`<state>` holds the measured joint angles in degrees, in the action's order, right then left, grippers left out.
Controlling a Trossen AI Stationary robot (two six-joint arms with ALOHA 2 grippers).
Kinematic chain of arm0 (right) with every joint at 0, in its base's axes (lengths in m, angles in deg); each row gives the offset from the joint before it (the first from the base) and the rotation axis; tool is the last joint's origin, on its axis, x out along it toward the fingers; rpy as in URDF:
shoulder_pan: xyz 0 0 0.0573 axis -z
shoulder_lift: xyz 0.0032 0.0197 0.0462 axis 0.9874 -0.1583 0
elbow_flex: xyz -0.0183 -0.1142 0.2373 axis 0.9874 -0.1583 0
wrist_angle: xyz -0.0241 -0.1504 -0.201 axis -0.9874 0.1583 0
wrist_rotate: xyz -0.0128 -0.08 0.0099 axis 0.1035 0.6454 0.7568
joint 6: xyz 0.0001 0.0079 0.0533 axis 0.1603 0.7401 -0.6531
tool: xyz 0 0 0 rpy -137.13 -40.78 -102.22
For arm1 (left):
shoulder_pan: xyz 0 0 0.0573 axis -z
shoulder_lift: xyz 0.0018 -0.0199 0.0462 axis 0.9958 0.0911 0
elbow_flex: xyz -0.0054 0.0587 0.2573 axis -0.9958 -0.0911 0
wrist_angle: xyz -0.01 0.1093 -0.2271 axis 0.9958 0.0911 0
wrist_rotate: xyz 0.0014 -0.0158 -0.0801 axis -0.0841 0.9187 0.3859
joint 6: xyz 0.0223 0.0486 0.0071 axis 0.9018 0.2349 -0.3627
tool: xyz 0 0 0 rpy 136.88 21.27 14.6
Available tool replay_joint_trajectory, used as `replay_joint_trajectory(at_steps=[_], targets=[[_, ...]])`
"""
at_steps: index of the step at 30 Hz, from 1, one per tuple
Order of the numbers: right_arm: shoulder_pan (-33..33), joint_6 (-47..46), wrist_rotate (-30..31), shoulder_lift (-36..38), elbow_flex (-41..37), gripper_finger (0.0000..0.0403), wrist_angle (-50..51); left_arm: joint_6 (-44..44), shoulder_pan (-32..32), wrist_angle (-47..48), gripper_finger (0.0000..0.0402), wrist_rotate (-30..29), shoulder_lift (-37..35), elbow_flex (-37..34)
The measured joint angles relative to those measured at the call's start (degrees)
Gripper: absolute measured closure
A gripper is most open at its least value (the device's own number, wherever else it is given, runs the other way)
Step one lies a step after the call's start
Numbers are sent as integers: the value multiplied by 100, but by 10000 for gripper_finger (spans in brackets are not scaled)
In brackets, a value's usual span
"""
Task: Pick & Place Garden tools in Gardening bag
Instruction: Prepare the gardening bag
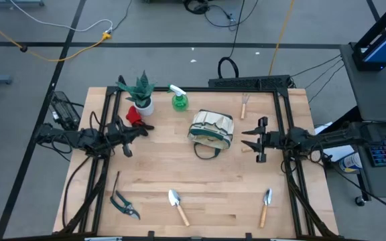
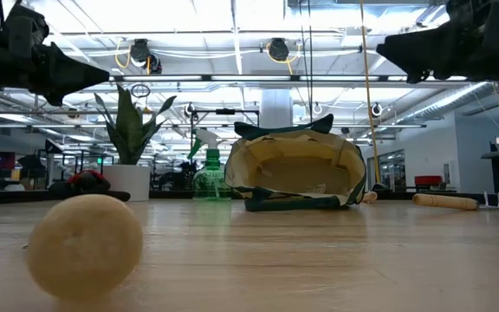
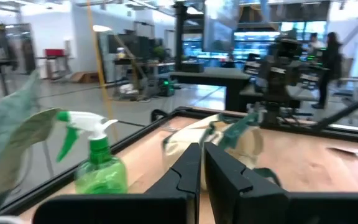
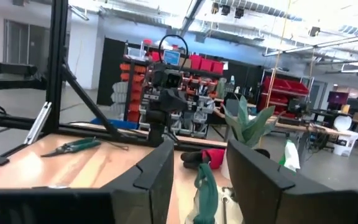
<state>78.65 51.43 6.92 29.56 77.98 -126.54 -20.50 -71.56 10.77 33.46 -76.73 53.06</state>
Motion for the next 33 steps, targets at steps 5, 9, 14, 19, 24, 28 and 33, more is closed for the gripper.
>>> replay_joint_trajectory(at_steps=[5, 9, 14, 19, 24, 28, 33], targets=[[-24, -229, -10, -849, 187, 259, -122, 214, -3, -10, 375, 188, 0, 0], [-280, -386, 36, -1210, 226, 259, -148, 219, -60, -14, 375, 208, 0, 0], [-597, -276, 1027, -1478, 226, 259, -181, 279, -203, -19, 375, 236, 0, 0], [-614, -221, 1178, -2018, 316, 259, -668, 429, -318, -30, 350, 385, 0, 0], [-614, 82, 1226, -2754, 788, 259, -697, 609, -404, -374, 278, 749, 1, 0], [-597, 120, 1367, -3309, 1125, 259, -607, 703, -431, -527, 233, 824, 0, 0], [-597, 108, 1361, -3793, 1448, 259, -617, 668, -431, -723, 214, 969, 70, 0]])
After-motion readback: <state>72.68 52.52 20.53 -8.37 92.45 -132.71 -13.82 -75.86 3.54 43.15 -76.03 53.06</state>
